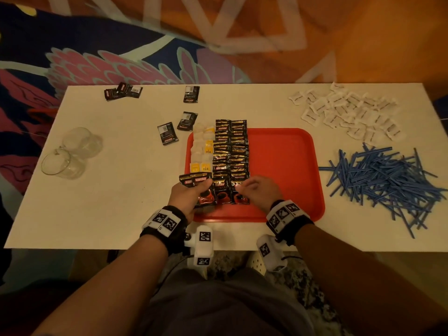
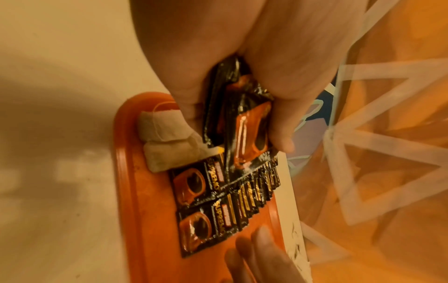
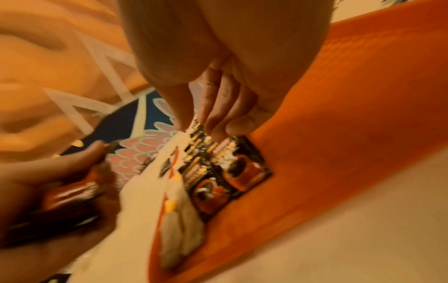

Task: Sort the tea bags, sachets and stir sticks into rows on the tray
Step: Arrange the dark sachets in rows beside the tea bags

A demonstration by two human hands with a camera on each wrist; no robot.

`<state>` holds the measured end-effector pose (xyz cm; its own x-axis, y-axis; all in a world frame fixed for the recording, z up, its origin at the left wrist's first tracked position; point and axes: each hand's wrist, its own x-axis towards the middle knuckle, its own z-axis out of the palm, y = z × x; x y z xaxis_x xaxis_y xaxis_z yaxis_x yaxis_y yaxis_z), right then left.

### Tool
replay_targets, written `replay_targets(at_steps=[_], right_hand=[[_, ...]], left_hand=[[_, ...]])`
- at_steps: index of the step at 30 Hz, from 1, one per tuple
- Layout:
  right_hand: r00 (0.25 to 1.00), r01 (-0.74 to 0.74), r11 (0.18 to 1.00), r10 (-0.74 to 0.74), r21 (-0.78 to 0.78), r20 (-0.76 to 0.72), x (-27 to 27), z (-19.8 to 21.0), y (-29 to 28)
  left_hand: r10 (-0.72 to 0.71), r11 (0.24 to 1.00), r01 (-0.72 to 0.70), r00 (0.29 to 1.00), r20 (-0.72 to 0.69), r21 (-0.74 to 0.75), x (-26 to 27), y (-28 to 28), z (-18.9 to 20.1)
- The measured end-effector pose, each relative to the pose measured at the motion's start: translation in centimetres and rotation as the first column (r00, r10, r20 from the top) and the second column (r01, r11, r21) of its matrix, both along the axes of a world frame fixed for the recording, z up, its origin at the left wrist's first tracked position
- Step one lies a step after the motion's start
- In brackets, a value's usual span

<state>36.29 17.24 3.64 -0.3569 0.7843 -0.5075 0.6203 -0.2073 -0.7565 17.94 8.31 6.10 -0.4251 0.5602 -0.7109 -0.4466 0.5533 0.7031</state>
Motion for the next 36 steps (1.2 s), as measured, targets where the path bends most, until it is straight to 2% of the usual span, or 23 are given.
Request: replay_targets(at_steps=[3, 5, 8, 11, 13, 19, 22, 24, 28, 36], right_hand=[[0.984, -0.053, 0.991, 0.030, -0.124, -0.178, -1.9, 2.0, -0.8], [0.971, -0.053, 0.987, 0.016, -0.151, -0.238, -2.7, 2.7, -1.1], [0.971, -0.019, 0.994, -0.008, -0.112, -0.238, -2.9, 3.0, -1.0], [0.976, -0.006, 0.998, -0.007, -0.059, -0.219, -2.9, 2.9, -1.0], [0.978, -0.007, 0.999, -0.002, -0.039, -0.211, -3.0, 2.8, -1.1], [0.980, -0.043, 0.999, 0.040, -0.012, -0.196, -3.3, 2.8, -1.3], [0.989, -0.016, 1.000, 0.013, -0.022, -0.148, -2.7, 2.4, -1.6], [0.998, -0.025, 1.000, 0.024, -0.017, -0.066, -2.3, 1.4, -1.9], [0.992, -0.075, 0.997, 0.075, -0.008, 0.097, -2.0, -0.7, -2.7], [0.977, 0.022, 0.996, -0.003, -0.087, 0.212, -2.9, -3.8, -2.7]], left_hand=[[-0.050, 0.998, 0.050, 0.999, 0.020, 0.033, 1.1, 0.8, 1.0], [-0.061, 0.994, 0.061, 0.998, 0.002, 0.093, 1.7, 1.1, 1.3], [-0.058, 0.987, 0.056, 0.998, 0.013, 0.150, 1.9, 1.3, 2.0], [-0.006, 0.994, -0.001, 0.998, 0.057, 0.112, 1.3, 1.5, 2.5], [0.021, 0.995, -0.024, 0.999, 0.037, 0.100, 0.9, 1.7, 2.5], [-0.007, 0.999, 0.006, 0.999, 0.040, 0.033, 0.5, 1.5, 2.0], [0.046, 0.998, -0.046, 0.999, -0.016, 0.038, 0.2, 1.1, 1.3], [0.108, 0.994, -0.107, 0.993, -0.038, 0.028, -0.2, 0.7, 0.7], [0.177, 0.984, -0.178, 0.980, 0.088, -0.003, -1.2, -0.4, -0.5], [0.189, 0.982, -0.187, 0.978, 0.087, -0.036, -2.8, -3.1, -1.3]])
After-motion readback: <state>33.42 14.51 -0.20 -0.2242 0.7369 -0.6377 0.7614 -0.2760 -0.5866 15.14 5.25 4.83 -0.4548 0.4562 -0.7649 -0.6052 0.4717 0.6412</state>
